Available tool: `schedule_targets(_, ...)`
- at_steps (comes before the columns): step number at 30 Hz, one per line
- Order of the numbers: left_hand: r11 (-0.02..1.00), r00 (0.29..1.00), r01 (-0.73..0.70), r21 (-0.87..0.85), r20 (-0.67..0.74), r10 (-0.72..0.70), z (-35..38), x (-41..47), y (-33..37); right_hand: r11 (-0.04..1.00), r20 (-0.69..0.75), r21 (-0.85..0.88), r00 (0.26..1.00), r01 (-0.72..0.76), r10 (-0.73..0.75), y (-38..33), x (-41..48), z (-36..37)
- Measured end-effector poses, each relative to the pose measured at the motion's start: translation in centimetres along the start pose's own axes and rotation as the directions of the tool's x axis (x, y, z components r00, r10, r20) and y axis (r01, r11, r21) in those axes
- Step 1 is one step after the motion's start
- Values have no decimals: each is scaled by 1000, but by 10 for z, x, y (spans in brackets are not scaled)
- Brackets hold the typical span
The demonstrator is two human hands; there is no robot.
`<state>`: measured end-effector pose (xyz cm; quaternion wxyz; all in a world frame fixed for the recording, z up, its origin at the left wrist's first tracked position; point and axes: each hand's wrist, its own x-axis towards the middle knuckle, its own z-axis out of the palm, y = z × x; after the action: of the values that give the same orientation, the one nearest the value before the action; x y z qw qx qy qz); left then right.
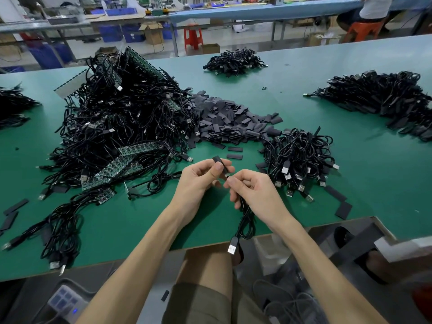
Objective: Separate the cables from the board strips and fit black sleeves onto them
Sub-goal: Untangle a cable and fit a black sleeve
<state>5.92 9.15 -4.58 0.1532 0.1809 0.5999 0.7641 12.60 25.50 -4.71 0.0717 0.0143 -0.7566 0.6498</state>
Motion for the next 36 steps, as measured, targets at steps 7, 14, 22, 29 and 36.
schedule_targets(7, 1000, 1000, -7, 9, 3, 7, 2, -3, 2, 999, -19, 33, 1000, 21, -21, 1, -1, -1)
schedule_targets(14, 997, 998, 46, -60, 41, -44, 1, -2, 5, 998, 29, 56, 1000, -1, 0, -2, -1, 0)
schedule_targets(22, 999, 999, -10, -49, 32, 11, 0, -2, 5, 995, 73, 96, 997, 18, -25, -6, -1, 0)
schedule_targets(29, 998, 1000, 3, -58, 14, -3, 0, -3, 7, 996, 85, 85, 996, -1, -6, -6, -1, 1)
schedule_targets(36, 999, 999, -34, -7, -17, 34, 0, -2, 2, 1000, 127, 21, 992, -14, 11, -5, 0, 1)
